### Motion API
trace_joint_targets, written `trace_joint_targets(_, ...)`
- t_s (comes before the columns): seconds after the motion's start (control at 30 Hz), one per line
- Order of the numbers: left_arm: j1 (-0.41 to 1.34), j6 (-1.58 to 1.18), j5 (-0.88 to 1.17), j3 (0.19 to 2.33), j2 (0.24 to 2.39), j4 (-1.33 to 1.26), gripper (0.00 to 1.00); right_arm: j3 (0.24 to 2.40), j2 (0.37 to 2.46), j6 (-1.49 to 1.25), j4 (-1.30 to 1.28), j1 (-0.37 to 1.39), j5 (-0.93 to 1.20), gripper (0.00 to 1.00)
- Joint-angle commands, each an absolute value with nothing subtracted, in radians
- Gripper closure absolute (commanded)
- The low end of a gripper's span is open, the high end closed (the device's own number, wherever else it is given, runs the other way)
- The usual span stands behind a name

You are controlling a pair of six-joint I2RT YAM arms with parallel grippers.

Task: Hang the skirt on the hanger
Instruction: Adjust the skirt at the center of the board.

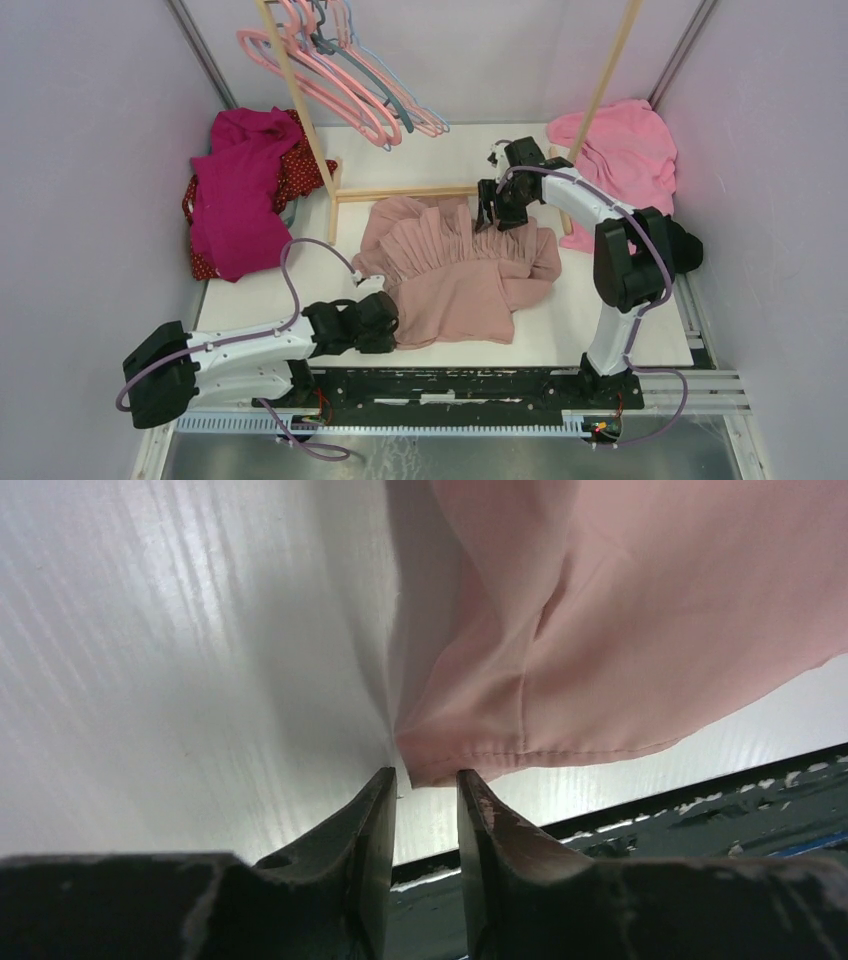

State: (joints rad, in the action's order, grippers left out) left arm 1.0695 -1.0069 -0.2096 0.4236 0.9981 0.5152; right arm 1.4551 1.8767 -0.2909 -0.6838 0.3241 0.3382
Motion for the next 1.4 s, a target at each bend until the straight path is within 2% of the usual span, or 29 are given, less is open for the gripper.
trace_joint_targets(0.0, 1.075, -0.995, -0.244, 0.482, 1.052, 0.43, 0.63, 1.411, 1.855, -0.259, -0.679, 0.351, 0.274, 0.32)
trace_joint_targets(0.03, 1.075, -0.989, -0.245, 0.495, 1.062, 0.428, 0.63, 1.41, 1.857, -0.257, -0.68, 0.356, 0.247, 0.34)
trace_joint_targets(0.07, 1.075, -0.983, -0.246, 0.507, 1.069, 0.431, 0.62, 1.404, 1.851, -0.259, -0.672, 0.358, 0.223, 0.39)
trace_joint_targets(0.13, 1.075, -0.972, -0.254, 0.529, 1.065, 0.442, 0.62, 1.389, 1.826, -0.269, -0.67, 0.358, 0.186, 0.54)
trace_joint_targets(0.17, 1.075, -0.969, -0.259, 0.539, 1.06, 0.451, 0.62, 1.375, 1.801, -0.273, -0.664, 0.359, 0.183, 0.63)
trace_joint_targets(0.23, 1.076, -0.966, -0.271, 0.555, 1.041, 0.469, 0.62, 1.328, 1.716, -0.289, -0.64, 0.359, 0.184, 0.9)
trace_joint_targets(0.27, 1.076, -0.964, -0.277, 0.56, 1.033, 0.477, 0.61, 1.301, 1.669, -0.294, -0.627, 0.359, 0.187, 0.98)
trace_joint_targets(0.33, 1.076, -0.96, -0.287, 0.567, 1.02, 0.487, 0.61, 1.241, 1.57, -0.301, -0.611, 0.362, 0.189, 0.99)
trace_joint_targets(0.53, 1.075, -0.95, -0.309, 0.606, 0.994, 0.518, 0.61, 1.082, 1.269, -0.304, -0.653, 0.455, 0.201, 0.99)
trace_joint_targets(0.73, 1.074, -0.879, -0.359, 0.771, 1.053, 0.546, 0.59, 0.894, 1.019, -0.398, -0.65, 0.693, 0.183, 0.99)
trace_joint_targets(0.87, 1.071, -0.829, -0.388, 0.922, 1.127, 0.553, 0.53, 0.738, 0.927, -0.519, -0.626, 0.844, 0.119, 0.96)
trace_joint_targets(1.0, 1.023, -0.796, -0.328, 0.949, 1.217, 0.449, 0.44, 0.603, 0.914, -0.637, -0.541, 0.946, 0.104, 0.92)
trace_joint_targets(1.03, 0.999, -0.79, -0.279, 0.941, 1.256, 0.412, 0.43, 0.582, 0.916, -0.657, -0.531, 0.972, 0.09, 0.87)
trace_joint_targets(1.1, 0.981, -0.778, -0.21, 0.949, 1.332, 0.361, 0.43, 0.574, 0.898, -0.692, -0.535, 0.992, 0.073, 0.71)
trace_joint_targets(1.2, 0.982, -0.759, -0.142, 0.954, 1.42, 0.272, 0.42, 0.629, 0.815, -0.712, -0.621, 0.994, 0.022, 0.54)
trace_joint_targets(1.3, 0.983, -0.729, -0.127, 1.002, 1.507, 0.246, 0.41, 0.741, 0.739, -0.716, -0.748, 0.993, -0.086, 0.41)
trace_joint_targets(1.37, 0.988, -0.709, -0.114, 1.053, 1.547, 0.248, 0.41, 0.812, 0.741, -0.712, -0.826, 0.99, -0.149, 0.37)
